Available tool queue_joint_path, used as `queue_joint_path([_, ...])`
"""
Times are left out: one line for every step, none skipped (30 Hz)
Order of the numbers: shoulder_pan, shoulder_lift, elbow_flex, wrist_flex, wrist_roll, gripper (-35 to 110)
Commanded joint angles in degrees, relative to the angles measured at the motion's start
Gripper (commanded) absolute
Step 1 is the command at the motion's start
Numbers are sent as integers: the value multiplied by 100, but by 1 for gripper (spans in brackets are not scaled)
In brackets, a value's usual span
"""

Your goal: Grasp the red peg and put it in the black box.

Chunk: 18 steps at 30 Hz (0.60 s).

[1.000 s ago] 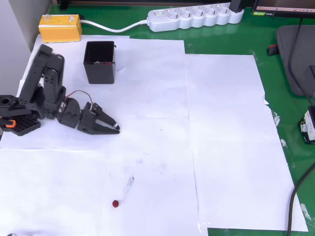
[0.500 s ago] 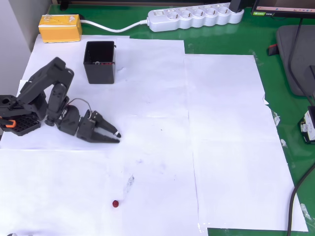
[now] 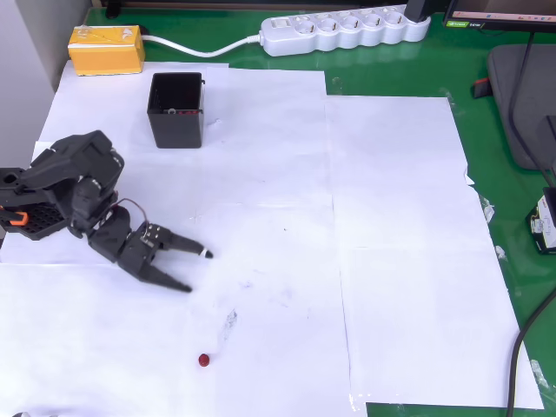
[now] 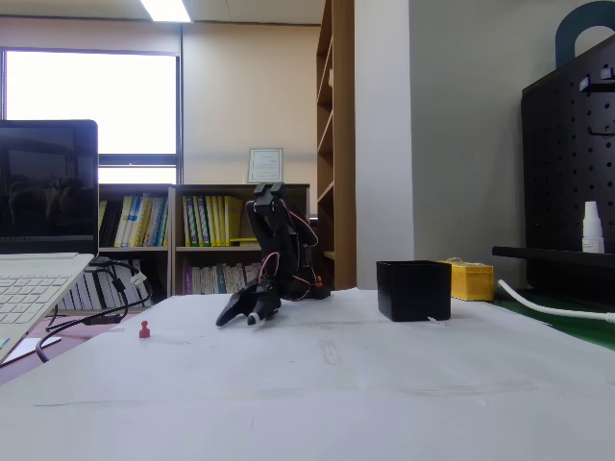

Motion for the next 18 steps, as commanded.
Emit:
queue_joint_path([387,-281,88,202,-70,27])
queue_joint_path([475,-352,97,316,-79,27])
queue_joint_path([554,-422,97,431,-97,28])
queue_joint_path([624,-483,114,527,-97,29])
queue_joint_path([694,-545,132,624,-97,30])
queue_joint_path([738,-615,141,729,-114,30])
queue_joint_path([773,-677,141,844,-149,30])
queue_joint_path([791,-747,158,967,-185,30])
queue_joint_path([809,-809,193,1116,-202,30])
queue_joint_path([826,-905,220,1283,-220,30])
queue_joint_path([844,-984,255,1459,-237,30])
queue_joint_path([861,-1055,290,1626,-255,30])
queue_joint_path([870,-1134,325,1767,-272,30])
queue_joint_path([870,-1195,387,1907,-308,30])
queue_joint_path([870,-1239,457,2048,-343,30])
queue_joint_path([870,-1266,519,2145,-360,30])
queue_joint_path([879,-1283,589,2232,-369,30])
queue_joint_path([888,-1292,659,2320,-396,30])
